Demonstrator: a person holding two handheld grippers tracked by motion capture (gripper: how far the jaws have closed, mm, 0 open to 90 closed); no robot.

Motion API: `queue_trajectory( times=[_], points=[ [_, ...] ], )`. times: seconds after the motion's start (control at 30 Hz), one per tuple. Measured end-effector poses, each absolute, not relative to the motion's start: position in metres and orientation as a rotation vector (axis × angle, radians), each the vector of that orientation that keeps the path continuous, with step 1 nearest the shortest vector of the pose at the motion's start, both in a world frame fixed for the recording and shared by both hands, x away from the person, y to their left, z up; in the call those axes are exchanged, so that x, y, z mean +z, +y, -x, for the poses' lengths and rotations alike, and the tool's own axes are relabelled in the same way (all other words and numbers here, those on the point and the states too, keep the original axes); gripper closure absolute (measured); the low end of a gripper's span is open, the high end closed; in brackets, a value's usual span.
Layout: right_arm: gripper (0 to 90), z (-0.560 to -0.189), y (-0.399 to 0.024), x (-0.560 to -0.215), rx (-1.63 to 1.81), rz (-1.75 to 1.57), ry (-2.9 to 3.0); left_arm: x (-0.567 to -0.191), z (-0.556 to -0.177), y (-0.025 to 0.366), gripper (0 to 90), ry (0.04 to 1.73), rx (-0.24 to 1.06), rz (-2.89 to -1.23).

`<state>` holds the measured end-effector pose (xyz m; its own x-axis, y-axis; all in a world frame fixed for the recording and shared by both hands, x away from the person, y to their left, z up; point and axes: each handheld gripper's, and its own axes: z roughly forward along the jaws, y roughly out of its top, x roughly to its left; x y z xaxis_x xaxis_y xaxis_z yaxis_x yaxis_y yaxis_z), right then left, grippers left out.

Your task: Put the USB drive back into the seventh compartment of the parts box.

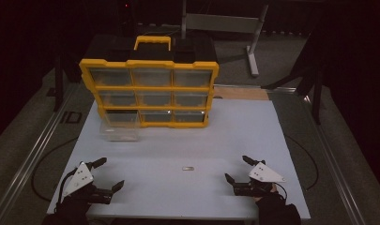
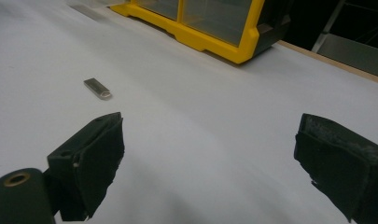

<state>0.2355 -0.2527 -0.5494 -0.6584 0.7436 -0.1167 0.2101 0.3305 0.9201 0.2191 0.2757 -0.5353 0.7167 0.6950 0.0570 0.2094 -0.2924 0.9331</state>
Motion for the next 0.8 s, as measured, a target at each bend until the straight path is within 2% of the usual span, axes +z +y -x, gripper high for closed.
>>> queue_trajectory(
  times=[0.8],
  points=[
    [8.5,-0.2366,-0.2512,-0.5491,1.305,-0.833,2.032,-0.5288,-0.2216,0.2674,0.3,0.706,0.566,-1.878]
  ],
)
